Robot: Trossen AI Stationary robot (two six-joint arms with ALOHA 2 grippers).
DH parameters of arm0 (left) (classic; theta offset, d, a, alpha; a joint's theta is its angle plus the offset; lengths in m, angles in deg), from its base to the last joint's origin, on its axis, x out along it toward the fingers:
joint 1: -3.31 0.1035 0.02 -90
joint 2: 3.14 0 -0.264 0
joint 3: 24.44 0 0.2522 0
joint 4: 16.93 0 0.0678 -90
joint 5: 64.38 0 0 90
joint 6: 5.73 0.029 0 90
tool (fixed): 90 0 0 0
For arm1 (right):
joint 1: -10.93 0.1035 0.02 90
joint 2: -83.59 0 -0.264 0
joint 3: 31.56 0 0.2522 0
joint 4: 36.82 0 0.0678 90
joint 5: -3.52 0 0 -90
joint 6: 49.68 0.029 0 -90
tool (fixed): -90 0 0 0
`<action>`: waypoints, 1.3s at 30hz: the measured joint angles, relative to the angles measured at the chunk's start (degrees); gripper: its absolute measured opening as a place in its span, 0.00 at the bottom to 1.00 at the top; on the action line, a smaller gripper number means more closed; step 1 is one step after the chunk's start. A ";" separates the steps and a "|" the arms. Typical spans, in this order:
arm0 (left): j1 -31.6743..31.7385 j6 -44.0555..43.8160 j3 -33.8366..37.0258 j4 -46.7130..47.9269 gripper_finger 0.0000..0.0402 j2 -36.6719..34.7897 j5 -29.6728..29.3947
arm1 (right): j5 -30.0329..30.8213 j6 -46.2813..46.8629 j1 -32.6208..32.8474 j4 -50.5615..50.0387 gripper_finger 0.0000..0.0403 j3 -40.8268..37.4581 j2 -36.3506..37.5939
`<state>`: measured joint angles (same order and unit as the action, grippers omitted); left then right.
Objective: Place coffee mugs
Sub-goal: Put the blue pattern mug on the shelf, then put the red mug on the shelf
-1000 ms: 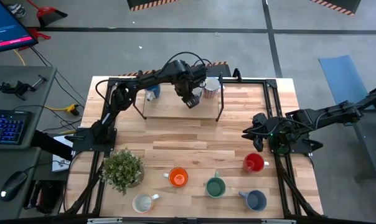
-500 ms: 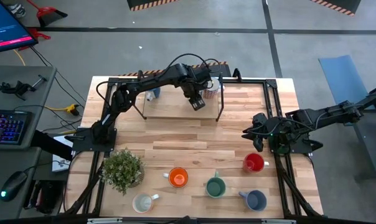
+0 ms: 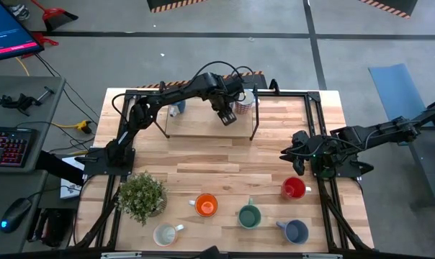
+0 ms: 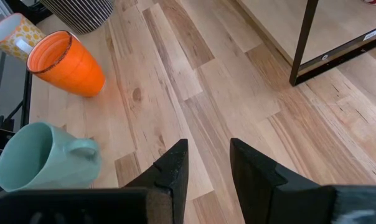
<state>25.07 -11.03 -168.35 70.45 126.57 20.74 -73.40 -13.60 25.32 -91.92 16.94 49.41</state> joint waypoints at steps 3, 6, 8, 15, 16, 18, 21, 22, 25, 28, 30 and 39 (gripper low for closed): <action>0.10 0.13 0.00 0.00 0.29 0.00 -0.95 | 0.00 0.00 0.00 -0.01 0.24 0.00 -0.01; 0.21 0.42 0.00 -0.01 0.29 0.00 -0.99 | 0.00 -0.02 0.00 0.00 0.24 0.00 0.01; 0.31 0.35 0.00 0.15 0.29 0.00 -0.74 | 0.00 -0.02 0.02 -0.02 0.24 0.00 0.01; -1.11 -1.69 -3.32 17.21 0.29 -0.44 9.42 | -3.99 -3.41 0.02 -0.02 0.24 0.00 -0.01; -1.93 -2.05 -3.44 16.91 0.29 -0.74 10.14 | -4.94 -4.94 0.02 -0.02 0.24 0.00 0.01; -3.23 -2.94 -2.71 15.83 0.29 -2.63 13.59 | -5.80 -7.77 0.02 0.01 0.24 0.00 -0.01; -7.01 -3.81 -2.82 16.15 0.29 -5.66 17.52 | -5.53 -8.59 0.00 0.30 0.24 0.00 -0.19; -8.61 -4.48 -1.61 15.61 0.29 -7.08 17.72 | -5.23 -8.66 0.00 0.48 0.24 0.00 -0.44; -14.89 -4.43 1.47 16.78 0.29 -10.87 18.10 | -4.57 -8.63 0.00 1.91 0.24 0.02 -1.25; -21.70 -5.14 5.98 15.81 0.29 -15.70 17.73 | -4.60 -9.33 -0.02 3.27 0.24 0.02 -2.31; -26.47 -6.28 8.16 15.05 0.29 -17.85 17.02 | -4.63 -9.42 -0.02 3.06 0.24 0.02 -2.95; -42.56 -18.49 17.20 9.03 0.29 -20.97 6.19 | -4.57 -9.55 -0.04 3.06 0.24 0.02 -4.46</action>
<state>-17.50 -29.53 -151.15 79.48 105.61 26.93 -77.97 -23.16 25.27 -88.86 16.96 44.95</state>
